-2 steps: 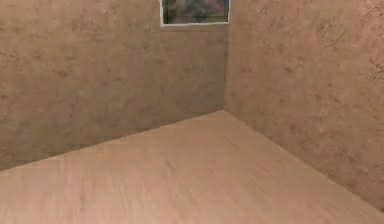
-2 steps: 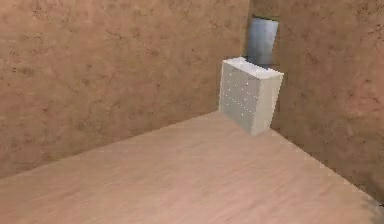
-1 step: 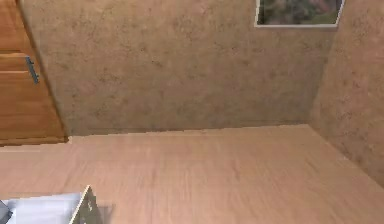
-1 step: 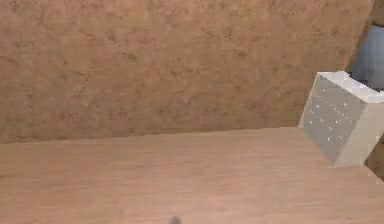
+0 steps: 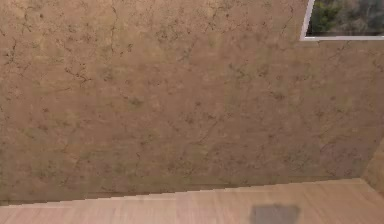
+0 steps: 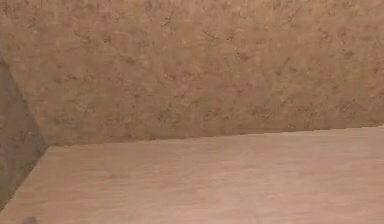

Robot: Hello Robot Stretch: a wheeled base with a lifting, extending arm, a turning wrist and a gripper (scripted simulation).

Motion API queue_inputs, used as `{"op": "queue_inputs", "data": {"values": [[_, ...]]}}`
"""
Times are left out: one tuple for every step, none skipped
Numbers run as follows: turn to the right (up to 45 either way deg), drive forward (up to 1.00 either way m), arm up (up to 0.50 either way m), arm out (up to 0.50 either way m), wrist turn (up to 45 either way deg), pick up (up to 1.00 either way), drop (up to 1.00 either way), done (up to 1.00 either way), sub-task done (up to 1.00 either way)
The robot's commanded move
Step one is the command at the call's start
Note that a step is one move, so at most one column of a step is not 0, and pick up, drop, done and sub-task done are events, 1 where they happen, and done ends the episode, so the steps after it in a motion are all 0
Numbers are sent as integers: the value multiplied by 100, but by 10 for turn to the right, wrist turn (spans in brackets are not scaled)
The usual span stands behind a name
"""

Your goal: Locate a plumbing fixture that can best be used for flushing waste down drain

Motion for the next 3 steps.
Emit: {"op": "queue_inputs", "data": {"values": [[-30,0,0,0,0,0,0,0,0],[0,50,0,0,0,0,0,0,0],[-450,0,0,0,0,0,0,0,0]]}}
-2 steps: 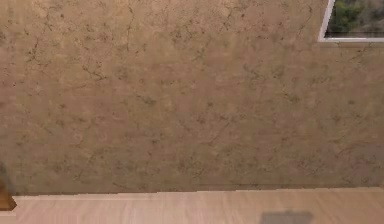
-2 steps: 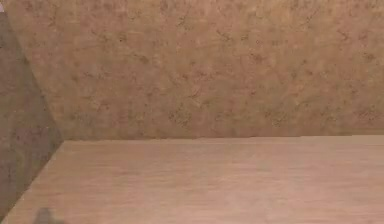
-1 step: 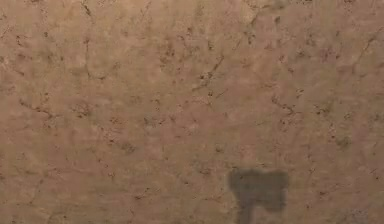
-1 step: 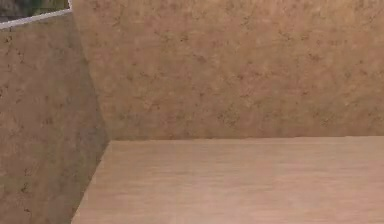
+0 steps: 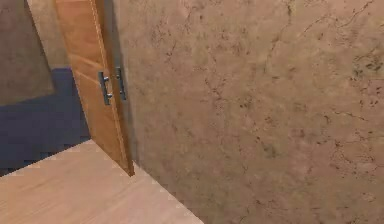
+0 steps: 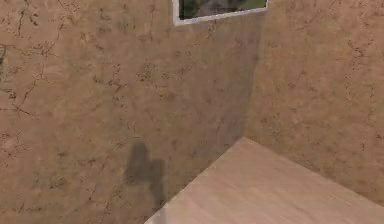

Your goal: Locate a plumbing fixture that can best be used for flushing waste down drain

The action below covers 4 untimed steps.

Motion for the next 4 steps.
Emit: {"op": "queue_inputs", "data": {"values": [[-450,0,0,0,0,0,0,0,0],[-120,0,0,0,0,0,0,0,0],[0,25,0,0,0,0,0,0,0],[420,0,0,0,0,0,0,0,0]]}}
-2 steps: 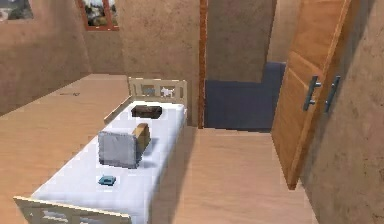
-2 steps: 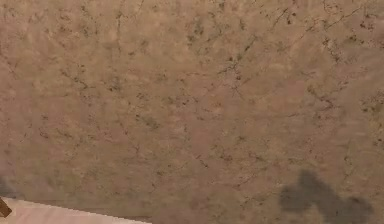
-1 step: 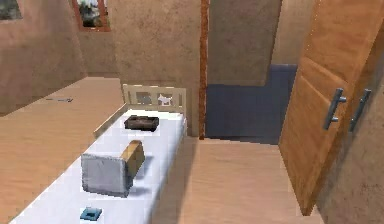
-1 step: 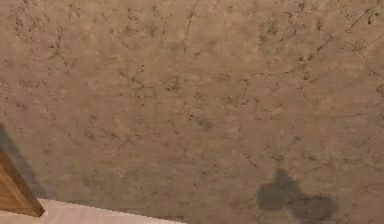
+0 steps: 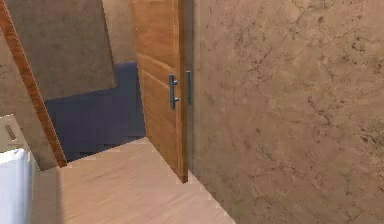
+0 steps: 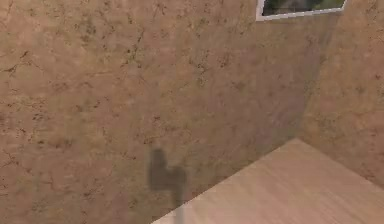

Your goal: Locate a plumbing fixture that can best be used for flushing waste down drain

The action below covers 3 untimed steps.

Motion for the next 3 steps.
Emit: {"op": "queue_inputs", "data": {"values": [[0,40,0,0,0,0,0,0,0],[-330,0,0,0,0,0,0,0,0],[0,100,0,0,0,0,0,0,0]]}}
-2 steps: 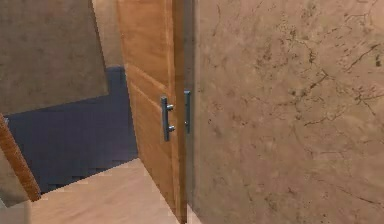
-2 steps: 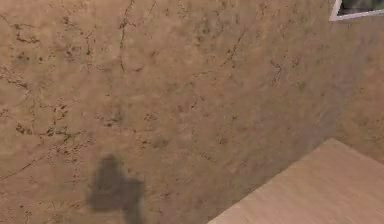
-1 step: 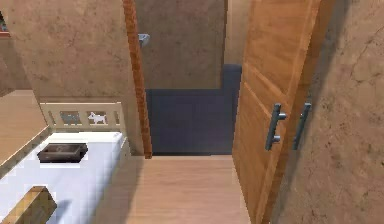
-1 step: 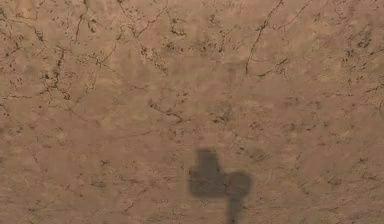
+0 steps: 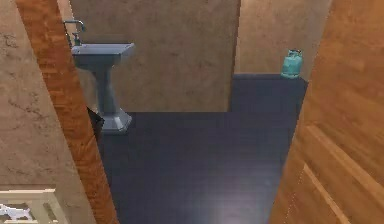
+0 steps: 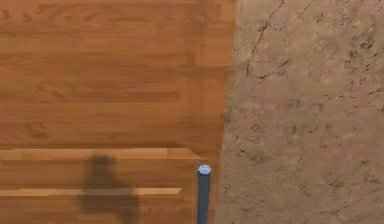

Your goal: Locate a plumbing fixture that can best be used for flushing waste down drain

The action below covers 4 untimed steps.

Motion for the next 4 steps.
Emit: {"op": "queue_inputs", "data": {"values": [[0,50,0,0,0,0,0,0,0],[0,45,0,0,0,0,0,0,0],[-450,0,0,0,0,0,0,0,0],[0,20,0,0,0,0,0,0,0]]}}
